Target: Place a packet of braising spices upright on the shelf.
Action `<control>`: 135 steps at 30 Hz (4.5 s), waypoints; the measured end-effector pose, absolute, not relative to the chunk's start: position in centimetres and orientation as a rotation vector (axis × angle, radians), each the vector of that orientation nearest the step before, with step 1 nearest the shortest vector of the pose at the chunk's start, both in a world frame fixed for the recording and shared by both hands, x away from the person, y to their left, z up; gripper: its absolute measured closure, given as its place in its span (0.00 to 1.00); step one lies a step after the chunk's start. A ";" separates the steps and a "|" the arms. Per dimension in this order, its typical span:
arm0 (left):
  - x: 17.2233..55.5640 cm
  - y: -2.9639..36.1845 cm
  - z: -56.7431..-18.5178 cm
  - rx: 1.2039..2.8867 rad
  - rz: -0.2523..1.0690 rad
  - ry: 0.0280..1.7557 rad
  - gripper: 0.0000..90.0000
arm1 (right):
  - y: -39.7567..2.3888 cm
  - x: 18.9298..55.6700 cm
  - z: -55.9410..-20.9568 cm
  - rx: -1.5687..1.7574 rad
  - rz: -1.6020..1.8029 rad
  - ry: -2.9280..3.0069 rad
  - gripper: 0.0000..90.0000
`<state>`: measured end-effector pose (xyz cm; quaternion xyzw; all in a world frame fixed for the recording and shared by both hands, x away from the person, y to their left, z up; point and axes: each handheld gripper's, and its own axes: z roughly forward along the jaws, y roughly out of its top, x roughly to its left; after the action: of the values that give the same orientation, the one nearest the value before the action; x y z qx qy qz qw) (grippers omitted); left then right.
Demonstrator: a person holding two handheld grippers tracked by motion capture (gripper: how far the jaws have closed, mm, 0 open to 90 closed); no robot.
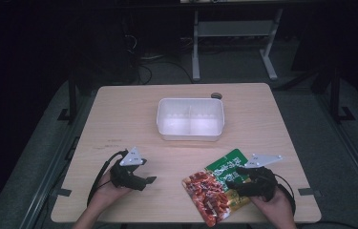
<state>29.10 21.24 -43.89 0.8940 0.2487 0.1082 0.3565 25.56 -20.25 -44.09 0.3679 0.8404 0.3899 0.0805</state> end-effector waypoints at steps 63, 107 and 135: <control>26.8 5.3 -44.7 2.528 0.086 0.280 0.64 | -28.2 30.0 -44.3 1.473 1.133 2.518 0.51; 27.0 6.2 -44.6 2.481 0.089 0.309 0.60 | -26.0 30.0 -46.0 1.480 1.166 2.704 0.97; 27.5 15.4 -42.2 2.385 0.226 0.460 0.37 | -25.9 29.9 -43.5 1.467 1.276 2.651 0.99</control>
<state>27.45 15.35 -42.16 0.9181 0.1771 0.0871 0.3438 29.91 -25.87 -43.47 0.4451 0.8042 0.3870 -0.0728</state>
